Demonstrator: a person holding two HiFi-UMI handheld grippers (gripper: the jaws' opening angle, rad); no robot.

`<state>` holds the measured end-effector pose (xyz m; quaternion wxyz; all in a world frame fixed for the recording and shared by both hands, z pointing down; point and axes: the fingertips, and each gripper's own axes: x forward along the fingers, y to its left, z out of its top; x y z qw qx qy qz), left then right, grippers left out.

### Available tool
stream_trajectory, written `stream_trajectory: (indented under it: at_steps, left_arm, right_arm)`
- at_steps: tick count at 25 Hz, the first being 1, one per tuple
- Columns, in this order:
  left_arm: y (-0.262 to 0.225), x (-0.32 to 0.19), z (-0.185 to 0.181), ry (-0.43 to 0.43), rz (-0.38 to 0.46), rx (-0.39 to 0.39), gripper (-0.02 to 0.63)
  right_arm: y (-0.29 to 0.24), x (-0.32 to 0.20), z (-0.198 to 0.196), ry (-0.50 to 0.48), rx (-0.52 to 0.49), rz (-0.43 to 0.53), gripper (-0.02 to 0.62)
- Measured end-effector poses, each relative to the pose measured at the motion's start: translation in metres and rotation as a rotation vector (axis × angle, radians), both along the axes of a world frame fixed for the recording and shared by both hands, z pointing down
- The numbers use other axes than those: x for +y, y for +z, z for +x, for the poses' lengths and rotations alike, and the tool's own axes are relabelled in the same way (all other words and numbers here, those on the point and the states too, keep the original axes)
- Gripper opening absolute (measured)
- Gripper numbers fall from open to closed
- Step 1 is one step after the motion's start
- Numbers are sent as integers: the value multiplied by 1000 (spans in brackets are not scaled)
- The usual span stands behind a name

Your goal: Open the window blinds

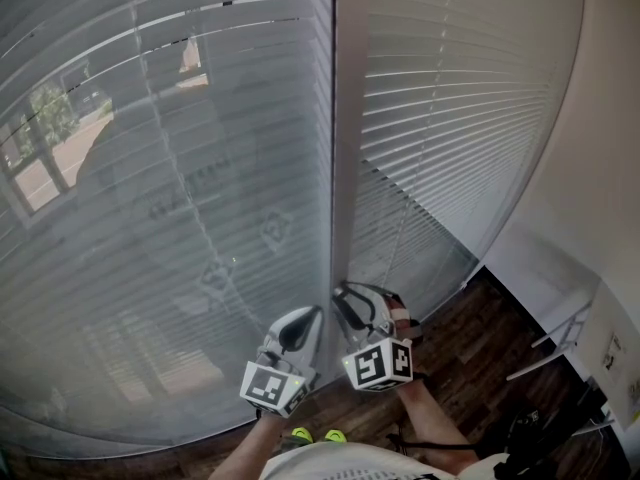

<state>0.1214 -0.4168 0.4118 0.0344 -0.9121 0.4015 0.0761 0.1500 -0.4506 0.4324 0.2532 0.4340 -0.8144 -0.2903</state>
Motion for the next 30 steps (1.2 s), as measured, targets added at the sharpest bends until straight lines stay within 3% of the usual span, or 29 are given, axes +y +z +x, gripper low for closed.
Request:
stream_trajectory:
  at_steps: [13, 30]
  left_arm:
    - [5, 0, -2, -2, -9, -16, -6]
    - [2, 1, -4, 21, 0, 24, -6]
  right_arm:
    - [-5, -2, 5, 12, -382, -168, 124]
    - [-5, -6, 10, 59, -611, -255, 124]
